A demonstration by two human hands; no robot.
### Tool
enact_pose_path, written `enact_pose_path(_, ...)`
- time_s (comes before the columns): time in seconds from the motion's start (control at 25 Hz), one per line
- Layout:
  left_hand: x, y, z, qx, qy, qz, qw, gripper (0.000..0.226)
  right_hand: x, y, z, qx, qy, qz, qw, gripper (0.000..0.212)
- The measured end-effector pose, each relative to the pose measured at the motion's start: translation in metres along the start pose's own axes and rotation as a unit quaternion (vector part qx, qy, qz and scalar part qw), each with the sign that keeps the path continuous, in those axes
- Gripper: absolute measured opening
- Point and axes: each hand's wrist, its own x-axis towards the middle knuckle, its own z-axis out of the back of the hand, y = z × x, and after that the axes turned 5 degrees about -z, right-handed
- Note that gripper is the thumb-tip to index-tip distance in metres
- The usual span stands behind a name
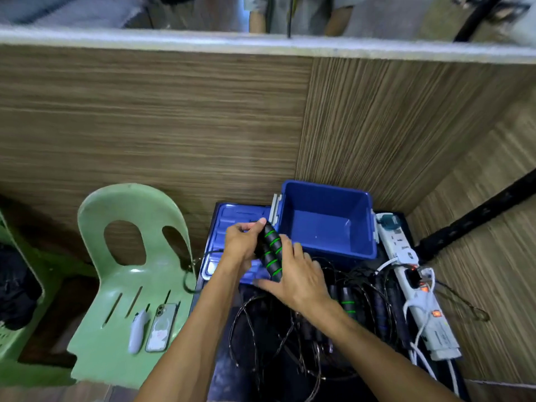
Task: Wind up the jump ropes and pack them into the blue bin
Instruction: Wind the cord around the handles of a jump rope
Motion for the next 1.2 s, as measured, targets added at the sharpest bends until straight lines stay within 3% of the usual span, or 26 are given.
enact_pose_path(0.12,-0.009,-0.024,-0.025,-0.038,-0.012,-0.04,0.998,0.021,0.011,-0.008,0.023,-0.101,-0.071,0.011,0.992,0.092)
enact_pose_path(0.24,-0.016,-0.042,-0.051,-0.102,-0.013,-0.051,0.993,0.035,0.025,-0.019,0.052,-0.108,-0.132,0.0,0.985,0.087)
enact_pose_path(0.48,-0.025,-0.075,-0.074,-0.141,-0.006,-0.059,0.988,0.022,0.05,-0.043,0.104,-0.214,-0.208,0.082,0.951,0.095)
enact_pose_path(0.76,-0.03,-0.084,-0.083,-0.166,-0.001,-0.091,0.982,0.036,0.056,-0.054,0.134,-0.167,-0.204,0.123,0.957,0.066)
enact_pose_path(1.04,-0.032,-0.09,-0.092,-0.191,-0.023,-0.158,0.968,0.031,0.059,-0.057,0.147,-0.132,-0.19,0.116,0.966,0.069)
enact_pose_path(1.2,-0.031,-0.091,-0.094,-0.146,-0.013,-0.178,0.973,0.031,0.064,-0.061,0.148,-0.131,-0.176,0.11,0.969,0.068)
